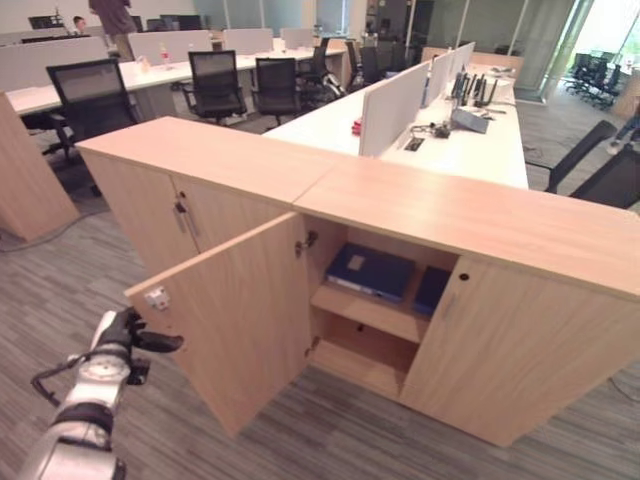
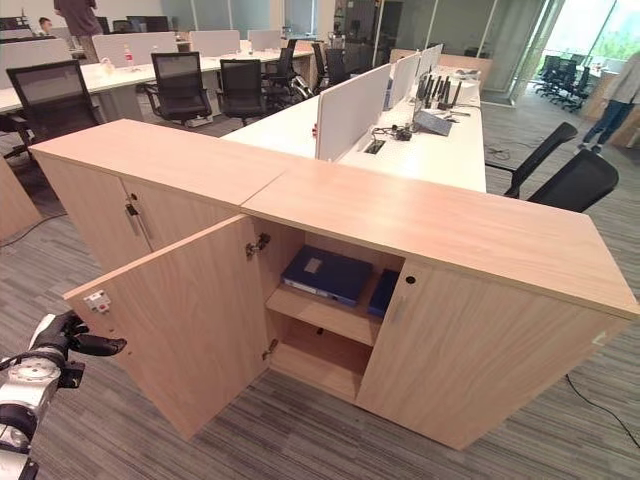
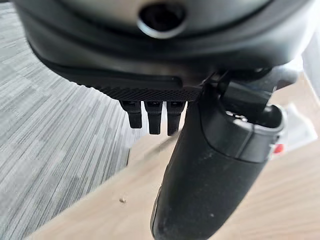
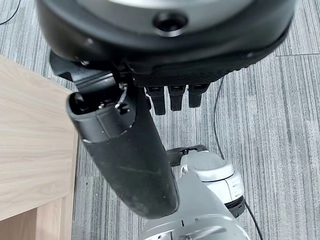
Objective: Put the empty folder in the office cabinet
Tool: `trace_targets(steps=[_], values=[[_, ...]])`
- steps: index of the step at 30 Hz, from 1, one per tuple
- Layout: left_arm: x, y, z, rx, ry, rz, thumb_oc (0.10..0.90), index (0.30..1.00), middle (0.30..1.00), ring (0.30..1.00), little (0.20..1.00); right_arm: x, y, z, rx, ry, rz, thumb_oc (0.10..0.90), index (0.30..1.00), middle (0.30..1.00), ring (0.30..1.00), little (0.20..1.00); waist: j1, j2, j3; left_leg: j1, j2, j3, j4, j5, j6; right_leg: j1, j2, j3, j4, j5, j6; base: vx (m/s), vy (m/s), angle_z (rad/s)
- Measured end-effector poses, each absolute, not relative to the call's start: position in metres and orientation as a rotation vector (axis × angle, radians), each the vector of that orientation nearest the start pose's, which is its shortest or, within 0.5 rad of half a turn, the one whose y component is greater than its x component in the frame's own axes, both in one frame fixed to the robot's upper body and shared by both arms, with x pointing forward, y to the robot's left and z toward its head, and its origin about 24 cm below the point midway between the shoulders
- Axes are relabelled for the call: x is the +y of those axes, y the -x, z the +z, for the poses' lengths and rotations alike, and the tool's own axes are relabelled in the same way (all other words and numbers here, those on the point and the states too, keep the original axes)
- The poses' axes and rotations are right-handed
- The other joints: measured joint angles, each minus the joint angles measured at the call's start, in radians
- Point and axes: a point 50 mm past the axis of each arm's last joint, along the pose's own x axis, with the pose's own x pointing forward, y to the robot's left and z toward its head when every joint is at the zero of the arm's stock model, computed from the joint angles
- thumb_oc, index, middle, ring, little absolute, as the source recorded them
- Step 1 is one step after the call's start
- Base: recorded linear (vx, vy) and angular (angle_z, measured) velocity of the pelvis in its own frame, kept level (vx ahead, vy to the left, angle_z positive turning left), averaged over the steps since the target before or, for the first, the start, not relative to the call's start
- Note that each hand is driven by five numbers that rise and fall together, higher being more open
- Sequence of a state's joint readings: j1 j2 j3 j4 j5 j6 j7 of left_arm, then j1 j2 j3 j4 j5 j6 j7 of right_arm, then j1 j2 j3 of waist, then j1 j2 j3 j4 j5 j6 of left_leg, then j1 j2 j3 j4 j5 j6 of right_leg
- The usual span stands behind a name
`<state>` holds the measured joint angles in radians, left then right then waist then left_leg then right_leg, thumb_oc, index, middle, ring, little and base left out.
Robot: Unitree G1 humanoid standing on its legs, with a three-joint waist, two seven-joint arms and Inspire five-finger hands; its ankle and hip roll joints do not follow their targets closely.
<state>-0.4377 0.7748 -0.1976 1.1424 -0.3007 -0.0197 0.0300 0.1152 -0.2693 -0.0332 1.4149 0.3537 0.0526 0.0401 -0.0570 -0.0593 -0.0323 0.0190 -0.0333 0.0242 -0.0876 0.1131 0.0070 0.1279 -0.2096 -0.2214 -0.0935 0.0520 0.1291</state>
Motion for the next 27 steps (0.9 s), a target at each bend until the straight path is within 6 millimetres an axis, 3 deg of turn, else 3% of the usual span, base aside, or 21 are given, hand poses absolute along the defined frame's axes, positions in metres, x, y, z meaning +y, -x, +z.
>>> trace_targets(steps=[9, 13, 15, 17, 20, 22, 24, 25, 27], values=[[0.390, -0.257, 0.017, 0.630, -0.463, 0.469, 0.800, 0.900, 0.900, 0.900, 0.900, -0.257, 0.011, -0.167, 1.509, -0.131, -0.457, 0.800, 0.900, 0.900, 0.900, 0.900, 0.007, 0.001, 0.001, 0.000, 0.002, 0.020, 0.000, -0.004, 0.001, -0.010, -0.001, 0.021, 0.000, 0.005, 0.002, 0.00, 0.003, -0.06], [0.369, -0.267, 0.010, 0.585, -0.421, 0.448, 0.800, 0.900, 0.900, 0.900, 0.900, -0.257, 0.013, -0.167, 1.512, -0.130, -0.460, 0.800, 0.900, 0.900, 0.900, 0.900, 0.035, 0.003, 0.003, -0.003, -0.002, 0.018, 0.000, -0.005, 0.002, -0.010, -0.005, 0.020, 0.000, 0.003, 0.008, -0.01, -0.002, 0.04], [0.360, -0.262, 0.009, 0.547, -0.435, 0.403, 0.800, 0.900, 0.900, 0.900, 0.900, -0.257, 0.014, -0.167, 1.515, -0.132, -0.462, 0.800, 0.900, 0.900, 0.900, 0.900, 0.043, 0.001, 0.003, -0.007, -0.005, 0.016, 0.000, -0.004, 0.002, -0.011, -0.007, 0.017, 0.000, 0.002, 0.009, -0.02, -0.009, 0.10], [0.333, -0.257, 0.005, 0.463, -0.333, 0.354, 0.800, 0.900, 0.900, 0.900, 0.900, -0.254, 0.012, -0.168, 1.503, -0.139, -0.466, 0.800, 0.900, 0.900, 0.900, 0.900, 0.069, -0.003, 0.007, -0.013, -0.009, 0.002, 0.000, -0.004, 0.003, -0.011, -0.011, 0.007, 0.000, 0.005, 0.014, -0.01, -0.014, 0.13], [0.286, -0.246, 0.001, 0.353, -0.159, 0.205, 0.800, 0.900, 0.900, 0.900, 0.900, -0.249, 0.024, -0.168, 1.542, -0.152, -0.482, 0.800, 0.900, 0.900, 0.900, 0.900, 0.101, -0.007, 0.009, -0.019, -0.024, -0.026, 0.000, 0.003, 0.010, 0.002, -0.023, -0.020, 0.000, 0.000, 0.021, -0.01, -0.008, 0.37], [0.245, -0.225, -0.008, 0.333, -0.030, 0.090, 0.800, 0.900, 0.900, 0.900, 0.900, -0.243, 0.016, -0.171, 1.516, -0.167, -0.485, 0.800, 0.900, 0.900, 0.900, 0.900, 0.124, -0.007, 0.012, -0.021, -0.031, -0.032, 0.000, 0.003, 0.010, 0.007, -0.030, -0.033, 0.001, -0.001, 0.030, -0.01, -0.014, 0.16], [0.221, -0.217, -0.007, 0.333, 0.012, -0.010, 0.800, 0.900, 0.900, 0.900, 0.900, -0.243, 0.020, -0.170, 1.527, -0.168, -0.501, 0.800, 0.900, 0.900, 0.900, 0.900, 0.139, -0.006, 0.024, -0.020, -0.034, -0.032, 0.000, 0.004, 0.009, 0.010, -0.033, -0.035, 0.004, -0.001, 0.031, -0.02, -0.023, 0.20], [0.193, -0.213, -0.008, 0.355, 0.074, -0.166, 0.800, 0.900, 0.900, 0.900, 0.900, -0.246, 0.009, -0.170, 1.504, -0.156, -0.497, 0.800, 0.900, 0.900, 0.900, 0.900, 0.145, -0.001, 0.037, -0.021, -0.036, -0.032, 0.000, 0.005, 0.009, 0.013, -0.034, -0.036, 0.005, -0.001, 0.031, -0.03, -0.024, 0.18], [0.167, -0.209, -0.007, 0.358, 0.099, -0.305, 0.800, 0.900, 0.900, 0.900, 0.900, -0.247, 0.004, -0.170, 1.492, -0.154, -0.498, 0.800, 0.900, 0.900, 0.900, 0.900, 0.139, 0.006, 0.050, -0.022, -0.038, -0.032, 0.000, 0.006, 0.007, 0.013, -0.034, -0.035, 0.004, -0.001, 0.031, -0.04, -0.026, 0.10]])
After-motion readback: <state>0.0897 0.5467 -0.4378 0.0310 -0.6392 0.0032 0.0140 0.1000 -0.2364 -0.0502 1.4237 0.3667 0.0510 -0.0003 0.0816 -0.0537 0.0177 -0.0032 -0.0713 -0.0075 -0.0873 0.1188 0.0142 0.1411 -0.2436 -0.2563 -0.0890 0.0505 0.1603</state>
